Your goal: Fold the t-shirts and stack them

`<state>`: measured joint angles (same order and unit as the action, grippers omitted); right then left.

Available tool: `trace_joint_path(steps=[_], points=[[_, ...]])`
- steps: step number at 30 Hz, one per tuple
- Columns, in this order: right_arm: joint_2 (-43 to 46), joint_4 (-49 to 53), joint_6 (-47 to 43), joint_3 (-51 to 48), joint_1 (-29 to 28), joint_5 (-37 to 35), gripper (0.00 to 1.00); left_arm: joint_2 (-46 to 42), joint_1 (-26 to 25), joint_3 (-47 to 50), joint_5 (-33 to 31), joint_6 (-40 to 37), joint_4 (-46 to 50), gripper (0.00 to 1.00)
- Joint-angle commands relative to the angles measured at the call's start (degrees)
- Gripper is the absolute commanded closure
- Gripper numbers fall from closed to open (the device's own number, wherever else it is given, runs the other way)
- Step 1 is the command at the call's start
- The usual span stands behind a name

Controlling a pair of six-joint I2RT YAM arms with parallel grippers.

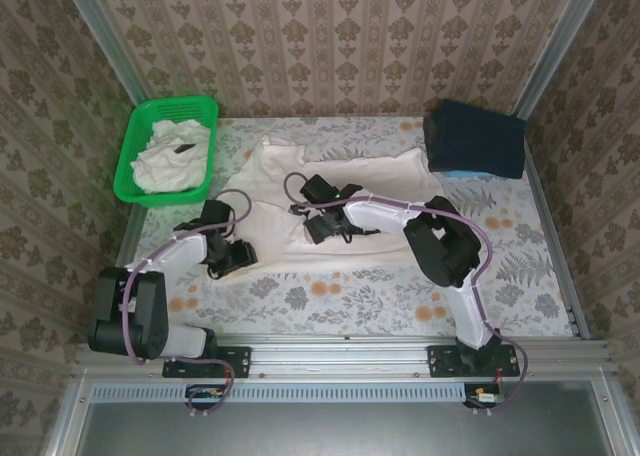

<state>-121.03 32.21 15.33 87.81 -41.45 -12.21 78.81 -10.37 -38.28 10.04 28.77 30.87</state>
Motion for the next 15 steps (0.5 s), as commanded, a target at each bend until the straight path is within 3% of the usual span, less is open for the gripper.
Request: trace_joint_path(steps=[1, 8, 15], points=[[-0.23, 2.81, -0.67, -1.12, 3.57, -4.01, 0.17, 0.86, 1.93, -0.77, -3.6, -2.8, 3.47, 0.49], [10.17, 1.79, -0.29, -7.85, 4.47, -2.45, 0.17, 3.28, 2.9, -2.43, -3.56, -5.69, 3.89, 0.51], [21.76, 0.4, 5.24, -21.51, 5.41, -4.28, 0.17, -2.54, 2.02, -6.17, -6.12, -4.67, 7.26, 0.5]])
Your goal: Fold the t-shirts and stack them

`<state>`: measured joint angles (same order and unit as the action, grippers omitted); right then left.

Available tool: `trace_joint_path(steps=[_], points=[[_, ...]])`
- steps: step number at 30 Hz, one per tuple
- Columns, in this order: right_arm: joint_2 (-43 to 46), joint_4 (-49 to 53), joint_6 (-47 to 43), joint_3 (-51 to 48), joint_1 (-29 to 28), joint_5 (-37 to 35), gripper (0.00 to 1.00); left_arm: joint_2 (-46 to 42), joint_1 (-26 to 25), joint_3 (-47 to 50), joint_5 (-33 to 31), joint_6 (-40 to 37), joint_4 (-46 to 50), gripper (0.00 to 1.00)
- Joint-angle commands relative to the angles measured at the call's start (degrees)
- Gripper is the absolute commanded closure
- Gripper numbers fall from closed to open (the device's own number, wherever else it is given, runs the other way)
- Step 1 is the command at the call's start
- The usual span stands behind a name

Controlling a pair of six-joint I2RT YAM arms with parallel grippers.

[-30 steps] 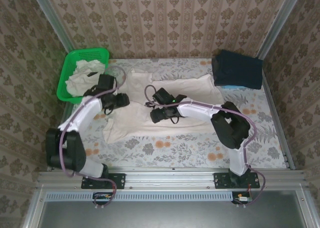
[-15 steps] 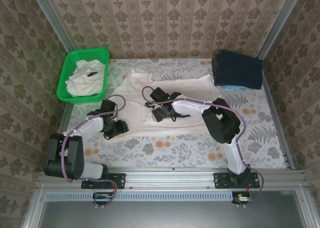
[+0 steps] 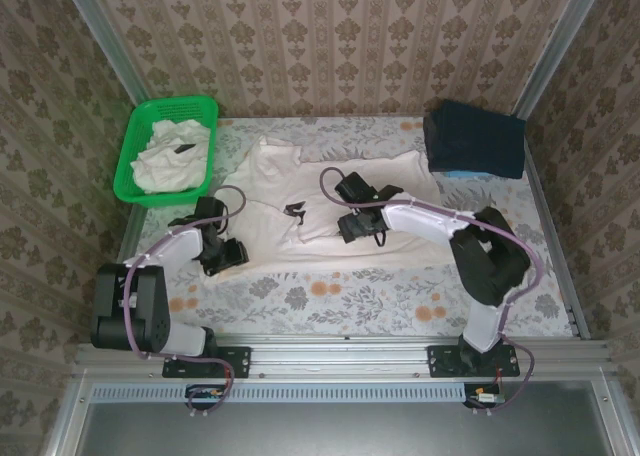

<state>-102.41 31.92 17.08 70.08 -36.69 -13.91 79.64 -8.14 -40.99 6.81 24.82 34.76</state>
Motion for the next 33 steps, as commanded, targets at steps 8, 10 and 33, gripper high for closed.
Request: trace_joint_path(steps=[8, 10, 33], points=[[8.82, 1.09, 12.69, -15.89, 14.68, 2.86, 0.17, 3.1, -14.52, -14.93, 1.01, 0.45, -2.0, 0.45], [9.16, 0.28, 13.09, -17.3, 17.82, 5.45, 0.17, 7.35, -15.13, -14.95, 4.66, 1.38, -6.1, 0.47], [14.72, 1.36, 13.55, -15.94, 14.36, 8.81, 0.07, 13.75, -11.8, -14.71, -2.63, -0.52, -4.85, 0.47]])
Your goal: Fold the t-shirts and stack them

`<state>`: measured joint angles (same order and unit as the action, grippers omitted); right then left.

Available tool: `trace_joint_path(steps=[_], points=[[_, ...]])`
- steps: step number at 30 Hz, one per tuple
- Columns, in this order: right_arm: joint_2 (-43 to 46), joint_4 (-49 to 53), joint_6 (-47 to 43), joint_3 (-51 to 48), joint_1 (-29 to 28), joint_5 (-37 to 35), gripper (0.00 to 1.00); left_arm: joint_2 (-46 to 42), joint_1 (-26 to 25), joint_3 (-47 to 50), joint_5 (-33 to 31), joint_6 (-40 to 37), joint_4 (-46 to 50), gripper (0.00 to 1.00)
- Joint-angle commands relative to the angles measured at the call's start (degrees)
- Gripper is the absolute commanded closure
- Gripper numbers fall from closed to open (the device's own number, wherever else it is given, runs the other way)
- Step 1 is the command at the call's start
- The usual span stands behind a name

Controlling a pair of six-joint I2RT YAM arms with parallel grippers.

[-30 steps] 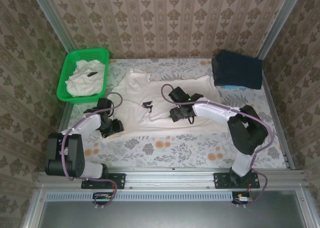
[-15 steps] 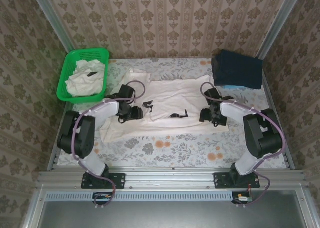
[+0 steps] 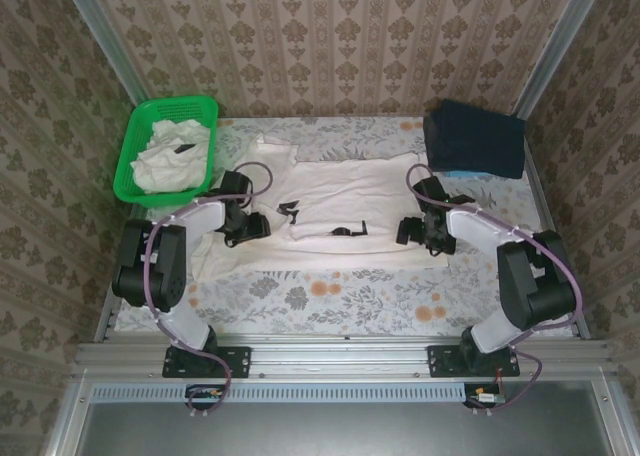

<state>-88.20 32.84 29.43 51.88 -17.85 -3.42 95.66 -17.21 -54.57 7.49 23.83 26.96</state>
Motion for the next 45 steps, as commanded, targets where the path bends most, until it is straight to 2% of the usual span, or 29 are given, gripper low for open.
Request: trace_joint_path(steps=[1, 4, 9, 17, 23, 27, 32, 33, 36, 38, 40, 42, 43, 45], points=[[-0.57, 0.06, 1.35, 3.14, -5.58, -1.49, 0.07, -2.26, -3.65, -1.63, -3.99, 0.74, 3.52, 0.47], [-5.19, -0.02, 1.94, 5.52, -8.51, -0.8, 0.07, -2.69, -5.81, -1.72, -5.94, 1.96, 3.87, 0.46], [-8.28, 1.33, 3.74, 4.23, -10.44, -2.17, 0.08, -3.21, -6.12, 4.86, -6.22, 5.08, 1.91, 0.45], [1.08, 3.66, 9.71, -6.95, -11.42, 0.0, 0.08, -14.25, -7.3, 19.71, -5.59, 11.62, 3.12, 0.44], [8.93, 6.91, 11.34, -11.34, -11.38, 0.55, 0.07, -22.78, -7.57, 20.58, -7.28, 11.47, 6.39, 0.37], [9.81, 8.91, 6.79, -2.66, -8.94, -1.83, 0.07, -20.11, -5.67, 9.54, -8.92, 5.92, 8.53, 0.29], [2.4, 8.15, 0.19, 9.28, -3.47, -6.12, 0.08, -10.49, -3.29, -8.68, -12.78, -1.56, 9.85, 0.01], [0.33, 7.57, -0.84, 11.62, -2.07, -6.95, 0.08, -7.86, -2.33, -12.36, -13.03, -3.47, 7.95, 0.0], [-6.1, 5.05, -3.05, 18.03, 1.95, -6.09, 0.1, 2.69, 0.11, -23.8, -11.7, -9.26, 5.64, 0.0], [-10.57, 4.72, -4.44, 22.84, 3.68, -6.01, 0.11, 11.12, 1.04, -33.61, -12.36, -11.57, 8.49, 0.0], [-15.02, 6.0, -5.58, 28.15, 4.97, -7.38, 0.14, 19.63, 2.17, -43.63, -13.36, -12.17, 11.87, 0.1], [-18.81, 6.09, -7.59, 32.44, 6.05, -7.81, 0.15, 27.53, 3.66, -52.88, -12.15, -11.91, 15.61, 0.28], [-20.73, 6.24, -8.17, 34.61, 6.59, -7.85, 0.15, 31.19, 4.39, -56.92, -12.26, -10.97, 17.44, 0.33], [-24.55, 6.99, -8.76, 38.63, 8.14, -6.52, 0.18, 37.14, 5.47, -64.63, -10.69, -10.47, 19.55, 0.35]])
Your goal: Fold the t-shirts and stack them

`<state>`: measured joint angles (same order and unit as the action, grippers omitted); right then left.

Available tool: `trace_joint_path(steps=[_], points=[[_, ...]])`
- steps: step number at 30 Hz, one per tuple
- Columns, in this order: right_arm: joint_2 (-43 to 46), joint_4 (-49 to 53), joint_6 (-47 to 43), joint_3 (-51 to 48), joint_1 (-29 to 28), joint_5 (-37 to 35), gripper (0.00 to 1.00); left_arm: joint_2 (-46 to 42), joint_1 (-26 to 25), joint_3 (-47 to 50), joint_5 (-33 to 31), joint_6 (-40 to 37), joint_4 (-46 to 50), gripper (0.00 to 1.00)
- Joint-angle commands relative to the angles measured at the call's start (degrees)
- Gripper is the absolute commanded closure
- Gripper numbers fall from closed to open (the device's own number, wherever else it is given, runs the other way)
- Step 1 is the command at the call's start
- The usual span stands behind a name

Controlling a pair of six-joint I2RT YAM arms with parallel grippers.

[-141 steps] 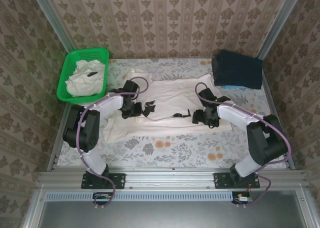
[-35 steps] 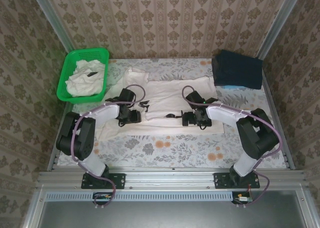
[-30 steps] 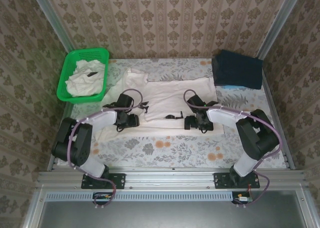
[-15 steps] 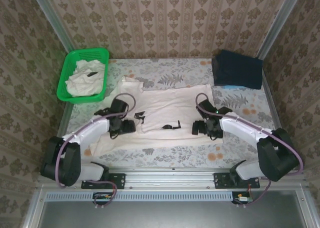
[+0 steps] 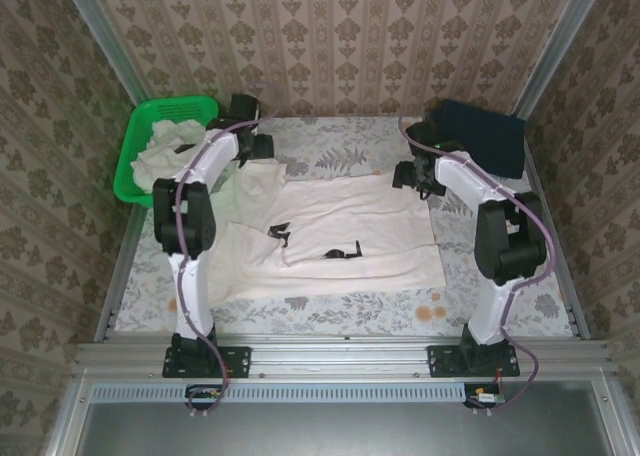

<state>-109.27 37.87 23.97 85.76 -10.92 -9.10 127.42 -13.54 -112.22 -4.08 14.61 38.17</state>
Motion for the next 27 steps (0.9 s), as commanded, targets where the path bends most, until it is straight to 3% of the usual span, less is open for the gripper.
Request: trace_joint_path(steps=[1, 4, 11, 15, 23, 27], points=[[-4.91, 2.39, -3.24, 6.23, 1.6, -0.7, 0.19, 7.29, 2.09, -9.1, 0.5, -0.7, 8.8, 0.36], [-9.47, 3.79, -3.45, 11.07, 3.03, 0.83, 0.19, 11.37, 2.63, -13.86, 0.31, -0.17, 10.18, 0.35], [-16.49, 4.53, -4.23, 18.59, 4.14, 5.18, 0.23, 13.8, 4.12, -14.82, 1.97, 1.11, 8.28, 0.35], [-20.38, 4.46, -5.11, 22.87, 4.24, 5.39, 0.32, 14.85, 4.2, -14.64, 1.79, 0.49, 8.07, 0.36], [-31.47, 13.72, -4.16, 36.7, 4.5, 2.01, 0.32, 16.21, 4.51, -14.66, 3.92, 0.63, 7.64, 0.53], [-32.85, 14.45, -3.76, 38.68, 4.59, 3.35, 0.37, 14.78, 4.48, -13.89, 6.12, 0.36, 5.76, 0.69]])
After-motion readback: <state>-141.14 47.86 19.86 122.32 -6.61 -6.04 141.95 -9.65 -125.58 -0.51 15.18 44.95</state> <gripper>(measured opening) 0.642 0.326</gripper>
